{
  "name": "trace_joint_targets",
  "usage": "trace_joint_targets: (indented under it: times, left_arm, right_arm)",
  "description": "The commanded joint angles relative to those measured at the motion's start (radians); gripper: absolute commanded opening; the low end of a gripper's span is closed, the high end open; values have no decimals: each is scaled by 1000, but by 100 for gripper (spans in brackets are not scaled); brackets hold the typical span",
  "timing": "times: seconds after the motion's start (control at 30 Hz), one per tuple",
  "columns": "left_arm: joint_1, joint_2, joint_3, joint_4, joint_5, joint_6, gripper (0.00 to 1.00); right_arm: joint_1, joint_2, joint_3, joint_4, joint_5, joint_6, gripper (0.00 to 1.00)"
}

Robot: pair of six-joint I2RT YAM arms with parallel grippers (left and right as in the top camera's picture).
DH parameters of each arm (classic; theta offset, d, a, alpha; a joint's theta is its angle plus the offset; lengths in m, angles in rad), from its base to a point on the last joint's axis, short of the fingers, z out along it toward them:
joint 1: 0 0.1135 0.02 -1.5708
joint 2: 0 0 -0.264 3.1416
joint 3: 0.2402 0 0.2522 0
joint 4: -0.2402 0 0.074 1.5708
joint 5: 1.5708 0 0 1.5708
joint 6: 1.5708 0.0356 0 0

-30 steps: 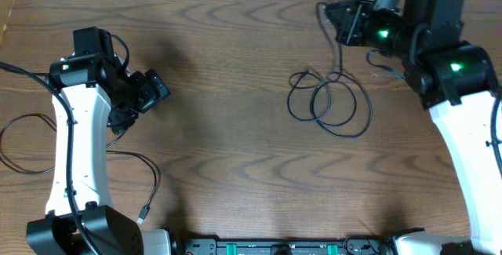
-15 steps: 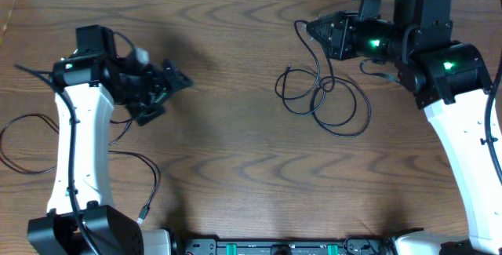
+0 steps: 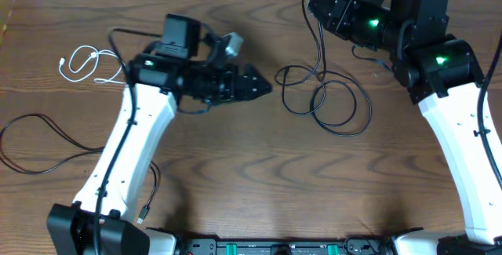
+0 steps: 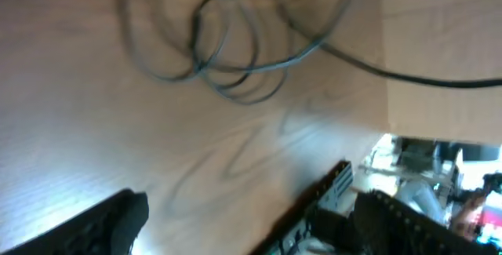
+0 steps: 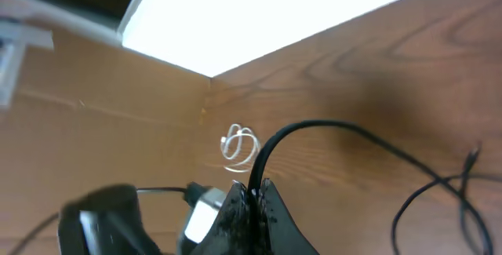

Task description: Untangle cables

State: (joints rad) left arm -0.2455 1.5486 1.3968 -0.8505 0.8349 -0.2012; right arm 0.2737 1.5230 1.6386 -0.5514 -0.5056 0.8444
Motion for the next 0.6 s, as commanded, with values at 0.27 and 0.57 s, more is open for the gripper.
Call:
trace_joint_targets:
  times: [0.27,0.57]
  left_arm:
    - [-208,7,1,445,9,-25,89]
    - [-237,7,1,578,9,-43,82]
  right_arm:
    - [9,2,1,18,5,219,1]
    - [-5,2,1,29,17,302,2]
